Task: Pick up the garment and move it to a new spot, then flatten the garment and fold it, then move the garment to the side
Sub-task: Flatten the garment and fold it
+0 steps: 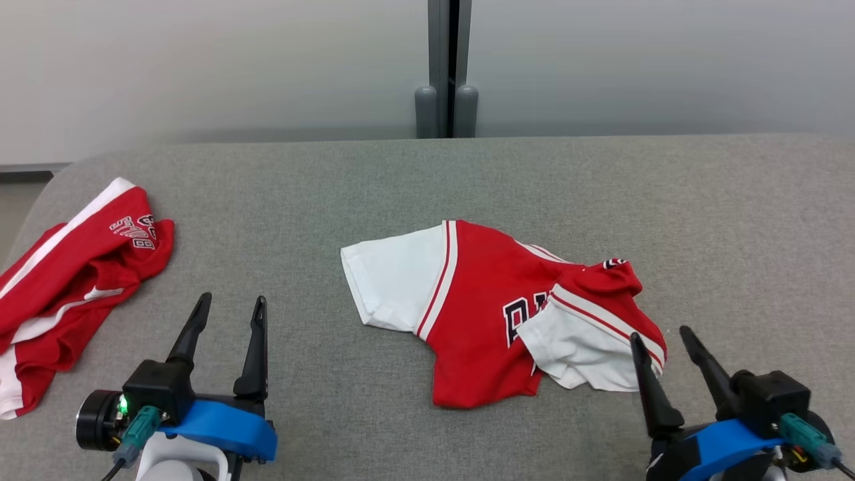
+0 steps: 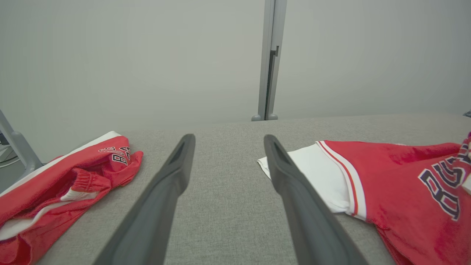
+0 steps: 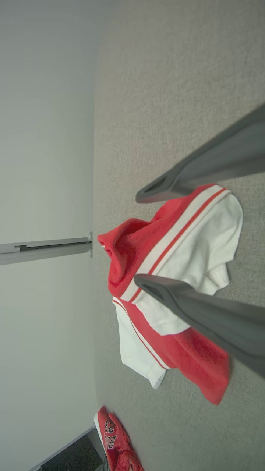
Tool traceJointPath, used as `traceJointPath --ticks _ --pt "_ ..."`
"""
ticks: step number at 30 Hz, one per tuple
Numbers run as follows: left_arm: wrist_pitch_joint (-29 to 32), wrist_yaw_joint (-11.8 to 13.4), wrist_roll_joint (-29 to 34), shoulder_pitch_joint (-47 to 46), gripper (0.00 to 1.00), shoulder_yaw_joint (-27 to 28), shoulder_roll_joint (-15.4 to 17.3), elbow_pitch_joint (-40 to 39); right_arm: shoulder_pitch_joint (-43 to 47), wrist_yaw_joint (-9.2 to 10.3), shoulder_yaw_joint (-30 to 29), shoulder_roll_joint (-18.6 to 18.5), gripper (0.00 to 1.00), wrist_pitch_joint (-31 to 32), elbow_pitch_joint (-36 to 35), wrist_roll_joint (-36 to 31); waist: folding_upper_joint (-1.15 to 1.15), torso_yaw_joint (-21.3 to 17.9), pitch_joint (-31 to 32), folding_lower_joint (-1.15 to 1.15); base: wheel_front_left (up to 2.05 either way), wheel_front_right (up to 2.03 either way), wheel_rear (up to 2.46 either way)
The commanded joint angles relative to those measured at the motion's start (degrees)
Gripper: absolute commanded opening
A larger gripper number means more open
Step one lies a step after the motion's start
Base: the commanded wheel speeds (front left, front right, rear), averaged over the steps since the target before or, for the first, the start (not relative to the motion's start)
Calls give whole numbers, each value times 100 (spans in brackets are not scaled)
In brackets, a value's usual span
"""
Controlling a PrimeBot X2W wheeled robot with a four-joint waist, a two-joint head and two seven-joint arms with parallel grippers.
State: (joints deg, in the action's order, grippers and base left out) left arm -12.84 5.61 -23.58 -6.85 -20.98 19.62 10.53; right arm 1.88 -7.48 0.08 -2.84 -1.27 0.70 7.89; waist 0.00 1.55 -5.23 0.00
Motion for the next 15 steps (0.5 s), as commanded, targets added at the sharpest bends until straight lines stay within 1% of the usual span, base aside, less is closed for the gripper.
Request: traceJointPath --ticks 1,7,11,15 --pt "-46 39 40 -97 100 18 29 -25 67 -3 38 -11 100 17 40 -39 0 72 -94 0 0 0 0" --pt "-106 65 124 -374 100 38 -21 -126 -21 -2 291 -13 100 114 785 -117 0 258 -490 0 0 0 0" --pt "-153 75 170 -567 100 60 -65 -154 -366 -3 323 -17 100 50 1395 -242 0 340 -763 0 0 0 0" --pt "-205 72 229 -707 100 70 -115 -135 -652 -2 433 -100 100 50 1993 -367 0 385 -916 0 0 0 0"
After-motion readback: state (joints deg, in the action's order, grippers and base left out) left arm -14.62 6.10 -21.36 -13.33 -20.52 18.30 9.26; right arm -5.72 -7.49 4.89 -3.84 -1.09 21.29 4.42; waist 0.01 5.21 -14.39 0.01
